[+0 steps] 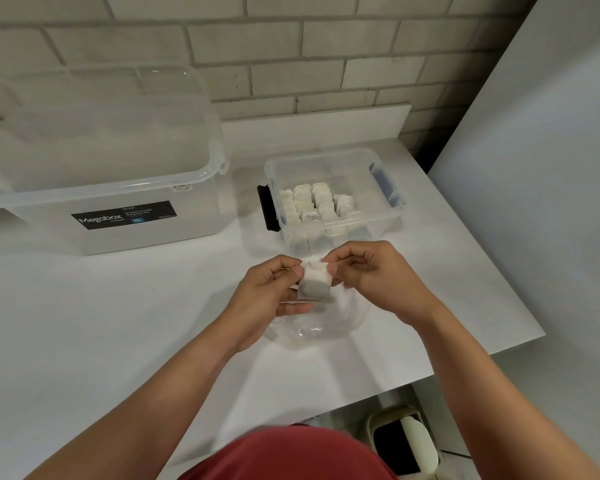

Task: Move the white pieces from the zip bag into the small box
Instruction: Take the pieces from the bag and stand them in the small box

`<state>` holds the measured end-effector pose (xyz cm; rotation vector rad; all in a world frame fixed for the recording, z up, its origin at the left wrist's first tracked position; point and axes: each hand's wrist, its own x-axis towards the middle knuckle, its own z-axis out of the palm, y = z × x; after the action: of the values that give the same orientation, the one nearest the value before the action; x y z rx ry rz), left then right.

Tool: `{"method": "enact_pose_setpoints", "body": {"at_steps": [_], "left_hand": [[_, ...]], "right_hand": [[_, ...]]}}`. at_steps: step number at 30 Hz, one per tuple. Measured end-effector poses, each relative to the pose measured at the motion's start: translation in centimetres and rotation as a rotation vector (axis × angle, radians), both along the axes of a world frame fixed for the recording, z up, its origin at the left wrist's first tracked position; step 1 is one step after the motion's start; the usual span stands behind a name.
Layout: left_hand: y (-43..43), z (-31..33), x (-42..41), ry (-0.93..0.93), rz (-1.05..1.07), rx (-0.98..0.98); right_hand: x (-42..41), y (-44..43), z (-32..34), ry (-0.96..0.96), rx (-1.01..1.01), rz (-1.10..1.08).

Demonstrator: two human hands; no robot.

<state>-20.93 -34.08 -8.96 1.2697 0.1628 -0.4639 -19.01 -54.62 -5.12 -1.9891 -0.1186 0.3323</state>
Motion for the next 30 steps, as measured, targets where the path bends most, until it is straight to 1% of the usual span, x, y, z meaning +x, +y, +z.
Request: {"method": "enact_pose_setpoints", "body": {"at_steps": [3,4,8,12,14,17,23,28,30], "left_hand": [[-0.4,1.0,-0.1,0.036,0.007,-0.093],[-0.5,1.1,-0.1,0.019,0.000,-0.089],[-0.9,1.1,-0.1,-0.108,-0.022,0.071],[-1.2,1.4,0.2,-0.145,0.033,0.164],[-1.1,1.8,0.6,-0.175,0.053,0.204],[-0.9,2.8,1.2,-0.220,0.054,0.232],[-1.5,4.6,2.5,-0.291,0.032,0.287],[-2.5,6.5,4.3,-0.354,0.015,0.283],[-2.4,6.7,5.2,-0.418,0.043,0.365]], "right_hand": [[0.2,0.0,0.4,0.012,0.020,-0.028],[0.2,0.0,0.5,0.013,0.019,-0.038],[0.2,0.0,0.5,-0.032,-0.063,-0.080],[0.1,-0.2,0.9,-0.162,-0.197,-0.077],[0.1,-0.5,1.8,-0.194,-0.203,-0.030],[0.4,-0.8,2.9,-0.195,-0.181,0.038],[1.5,-1.5,4.6,-0.284,-0.195,0.072],[3.0,-2.3,6.3,-0.385,-0.272,0.078],[4.3,-3.4,7.3,-0.432,-0.318,0.033]]}}
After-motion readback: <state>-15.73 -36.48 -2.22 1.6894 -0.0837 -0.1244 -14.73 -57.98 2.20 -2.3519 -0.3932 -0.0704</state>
